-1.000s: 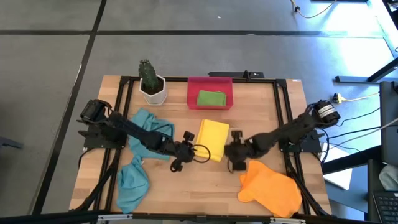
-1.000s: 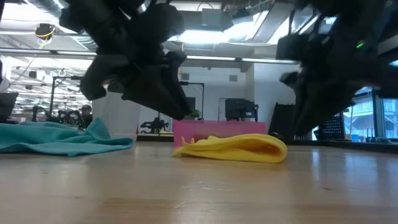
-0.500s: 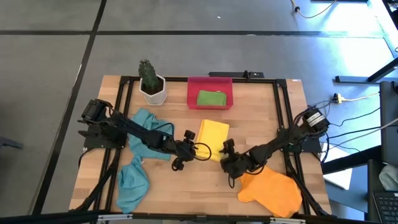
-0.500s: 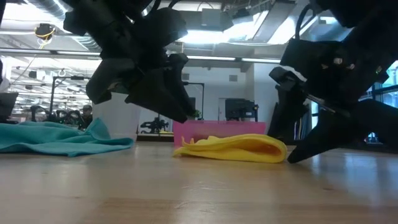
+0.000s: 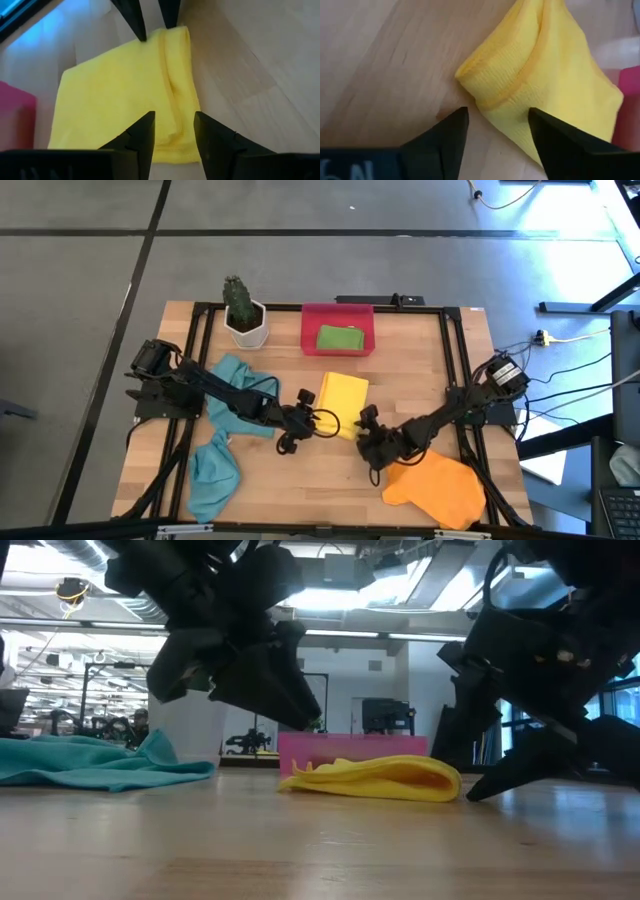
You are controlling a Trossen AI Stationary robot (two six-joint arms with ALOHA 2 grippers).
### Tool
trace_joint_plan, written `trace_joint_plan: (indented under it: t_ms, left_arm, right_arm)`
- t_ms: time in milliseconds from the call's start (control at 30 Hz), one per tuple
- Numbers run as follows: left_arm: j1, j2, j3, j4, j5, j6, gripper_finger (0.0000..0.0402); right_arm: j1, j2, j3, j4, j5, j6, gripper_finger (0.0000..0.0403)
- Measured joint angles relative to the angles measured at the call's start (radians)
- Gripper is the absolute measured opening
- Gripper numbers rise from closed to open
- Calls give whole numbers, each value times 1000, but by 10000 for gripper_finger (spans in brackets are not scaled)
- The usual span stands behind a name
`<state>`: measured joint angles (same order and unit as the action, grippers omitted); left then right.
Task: Fold microfiber towels
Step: Fold the yellow microfiber towel
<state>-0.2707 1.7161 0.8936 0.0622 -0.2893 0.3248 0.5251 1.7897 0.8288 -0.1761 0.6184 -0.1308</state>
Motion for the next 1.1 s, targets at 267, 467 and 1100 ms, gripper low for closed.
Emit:
trace_joint_plan:
  t_ms: [267, 467, 1100]
  left_arm:
    - [0, 0, 0, 26, 21, 1, 128]
    - [0, 0, 0, 27, 21, 1, 128]
    - [-5, 0, 0, -4, 22, 27, 128]
  right_arm:
    - [-19, 2, -2, 64, -22, 21, 165]
    - [-30, 2, -2, 72, -22, 42, 126]
    - [-31, -5, -1, 97, -51, 249, 5]
